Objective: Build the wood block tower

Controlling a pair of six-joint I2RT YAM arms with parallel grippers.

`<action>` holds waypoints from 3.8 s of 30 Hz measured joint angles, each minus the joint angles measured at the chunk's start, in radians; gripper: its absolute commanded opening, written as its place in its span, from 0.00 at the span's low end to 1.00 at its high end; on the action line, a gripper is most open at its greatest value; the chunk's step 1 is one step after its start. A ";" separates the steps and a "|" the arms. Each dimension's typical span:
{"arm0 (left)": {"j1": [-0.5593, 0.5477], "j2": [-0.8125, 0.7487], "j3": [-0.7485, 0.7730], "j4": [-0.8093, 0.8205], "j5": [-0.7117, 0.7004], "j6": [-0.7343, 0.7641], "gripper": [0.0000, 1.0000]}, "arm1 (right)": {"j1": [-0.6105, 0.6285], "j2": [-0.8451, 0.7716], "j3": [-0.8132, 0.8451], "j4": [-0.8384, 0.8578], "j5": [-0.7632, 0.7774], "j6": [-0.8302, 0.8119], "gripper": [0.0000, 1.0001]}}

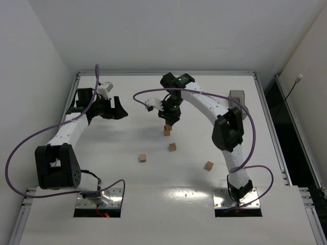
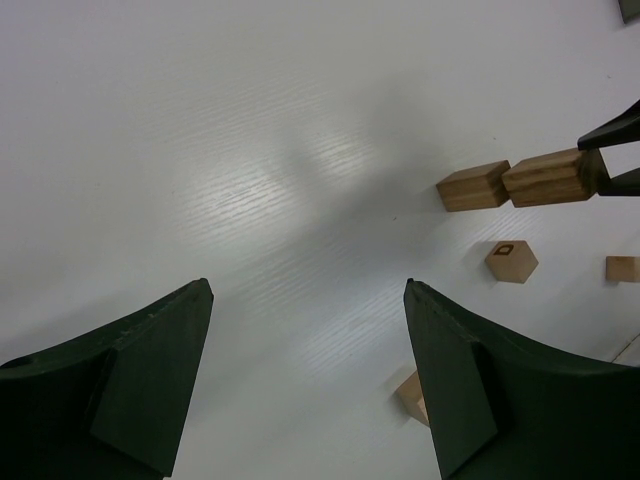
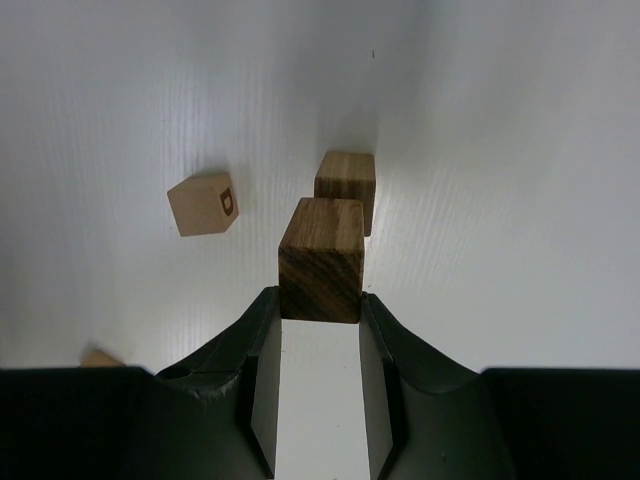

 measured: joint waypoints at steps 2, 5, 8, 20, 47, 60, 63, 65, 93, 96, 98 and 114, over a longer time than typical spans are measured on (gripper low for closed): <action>0.000 0.000 0.000 0.000 0.000 0.000 0.74 | 0.000 0.000 0.000 -0.002 0.000 -0.001 0.00; 0.000 0.000 0.000 0.000 0.000 0.000 0.74 | 0.000 0.001 0.003 -0.003 0.000 -0.002 0.00; 0.000 0.000 0.000 0.000 0.003 0.000 0.74 | 0.000 0.001 0.013 -0.003 0.000 -0.002 0.00; 0.000 0.000 0.000 0.001 0.008 0.000 0.74 | 0.001 0.003 0.041 0.002 -0.002 -0.001 0.00; 0.000 0.000 0.000 0.002 0.010 0.000 0.74 | 0.012 0.033 0.042 0.002 -0.016 0.000 0.00; 0.000 0.000 0.000 0.002 0.015 0.000 0.74 | 0.012 0.034 0.042 0.002 -0.016 0.003 0.00; 0.000 0.000 0.000 0.002 0.015 0.000 0.74 | 0.012 0.033 0.042 0.002 -0.016 0.004 0.00; 0.000 0.000 0.000 0.002 0.015 0.000 0.74 | 0.012 0.033 0.042 0.002 -0.016 0.004 0.00; 0.000 0.016 0.000 0.016 0.025 -0.002 0.79 | 0.011 0.033 0.066 0.001 -0.008 0.008 0.00; 0.000 0.016 0.000 0.017 0.026 -0.003 0.84 | 0.011 0.033 0.066 0.001 -0.008 0.008 0.00; 0.000 0.016 0.000 0.017 0.026 -0.005 0.90 | 0.011 0.033 0.066 0.001 -0.008 0.009 0.00; 0.000 0.016 0.000 0.017 0.025 -0.014 0.99 | 0.005 0.033 0.042 0.005 0.002 0.011 0.00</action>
